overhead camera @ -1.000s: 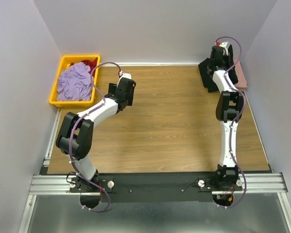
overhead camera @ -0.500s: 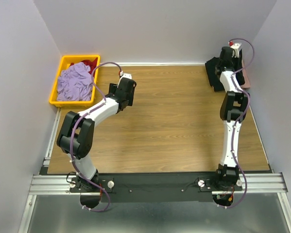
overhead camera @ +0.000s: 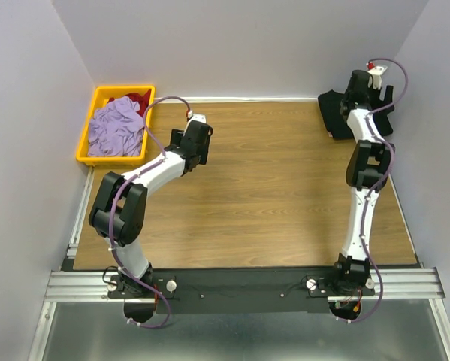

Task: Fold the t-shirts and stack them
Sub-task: Neatly place the folded tshirt to the corner, then reset both grippers

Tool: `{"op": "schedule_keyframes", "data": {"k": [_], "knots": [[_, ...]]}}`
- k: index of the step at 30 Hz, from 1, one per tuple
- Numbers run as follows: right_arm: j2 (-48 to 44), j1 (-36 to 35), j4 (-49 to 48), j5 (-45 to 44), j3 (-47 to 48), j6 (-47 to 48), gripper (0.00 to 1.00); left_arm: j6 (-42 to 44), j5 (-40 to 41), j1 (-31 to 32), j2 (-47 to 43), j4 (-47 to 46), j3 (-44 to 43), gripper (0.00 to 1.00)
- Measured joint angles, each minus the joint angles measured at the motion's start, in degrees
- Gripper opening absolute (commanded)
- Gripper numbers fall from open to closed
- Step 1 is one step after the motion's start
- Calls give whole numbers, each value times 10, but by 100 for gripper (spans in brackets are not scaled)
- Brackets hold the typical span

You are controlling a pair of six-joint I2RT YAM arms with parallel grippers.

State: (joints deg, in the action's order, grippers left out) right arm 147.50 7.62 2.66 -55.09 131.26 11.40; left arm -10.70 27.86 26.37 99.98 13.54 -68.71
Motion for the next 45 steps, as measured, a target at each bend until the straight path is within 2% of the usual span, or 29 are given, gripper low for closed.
{"op": "schedule_keyframes", "data": {"k": [3, 9, 14, 19, 24, 27, 29, 31, 33, 36, 45], "knots": [[-82, -6, 0, 2, -72, -9, 100, 0, 0, 0, -2, 2, -1, 85], [-292, -47, 12, 23, -213, -40, 100, 0, 1, 1, -43, 12, -1, 85], [-500, -82, 66, 116, -316, -136, 100, -3, 0, 2, -119, 7, 5, 86], [-730, -71, 106, 226, -472, -225, 100, -19, 0, 4, -227, 8, 20, 85], [-948, -69, 132, 344, -616, -283, 100, -53, 0, 5, -400, 34, 61, 86], [-1047, -69, 141, 384, -671, -297, 100, -73, 0, 7, -525, 38, 102, 87], [-1114, -71, 151, 399, -709, -303, 100, -82, -3, 7, -606, 34, 137, 93], [-1173, -78, 160, 408, -743, -309, 100, -89, -4, 7, -690, 32, 170, 94], [-1219, -83, 166, 416, -766, -313, 100, -97, -5, 7, -764, 17, 207, 95], [-1274, -84, 179, 429, -798, -315, 100, -106, -5, 7, -828, 11, 253, 95], [-1307, -95, 207, 445, -842, -313, 100, -147, -4, 7, -931, -6, 361, 98]]}}
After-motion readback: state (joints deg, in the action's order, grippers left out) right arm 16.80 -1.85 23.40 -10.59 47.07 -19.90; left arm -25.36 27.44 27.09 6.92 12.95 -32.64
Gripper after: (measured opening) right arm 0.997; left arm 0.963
